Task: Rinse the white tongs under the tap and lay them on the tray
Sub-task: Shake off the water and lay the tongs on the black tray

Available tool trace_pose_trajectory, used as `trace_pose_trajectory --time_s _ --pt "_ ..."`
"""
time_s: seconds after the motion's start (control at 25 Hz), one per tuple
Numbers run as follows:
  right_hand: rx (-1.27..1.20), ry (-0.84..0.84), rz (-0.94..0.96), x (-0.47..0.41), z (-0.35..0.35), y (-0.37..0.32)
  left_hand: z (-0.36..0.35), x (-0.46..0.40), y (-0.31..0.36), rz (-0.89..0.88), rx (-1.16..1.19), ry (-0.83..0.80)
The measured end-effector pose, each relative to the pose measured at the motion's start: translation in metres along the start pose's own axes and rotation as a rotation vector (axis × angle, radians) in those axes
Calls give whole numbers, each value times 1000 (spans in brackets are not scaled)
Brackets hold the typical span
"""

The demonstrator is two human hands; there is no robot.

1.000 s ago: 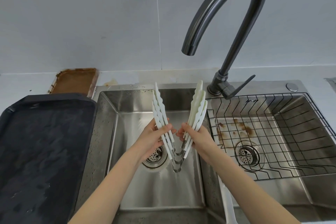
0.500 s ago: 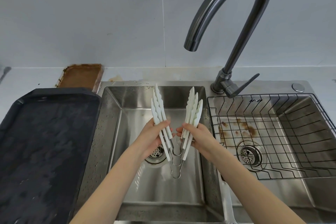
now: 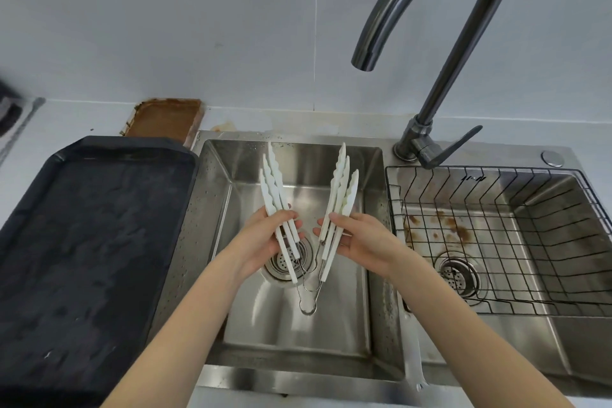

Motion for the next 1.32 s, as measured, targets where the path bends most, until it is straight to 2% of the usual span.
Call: trace_pose_trajectory --time_s 0.36,0.68,1.0,1.32 --pt "-157 0 57 0 -43 15 45 4 30 63 -55 -124" --pt "-84 150 141 -8 -97 20 88 8 58 85 -70 -224" --pt "8 215 196 -19 -160 23 143 13 99 25 -282 -256" --pt "-2 195 105 -46 -222 35 201 23 131 3 -344 -216"
Point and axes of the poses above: each hand's wrist, its own x-axis away from the middle knuckle, its own z-axis out of the back of the hand, y = z × x, the point moved 1 cm from there along -x, towards the middle knuckle, and after that the axes turned 6 degrees about x, right-handed, at the moved point
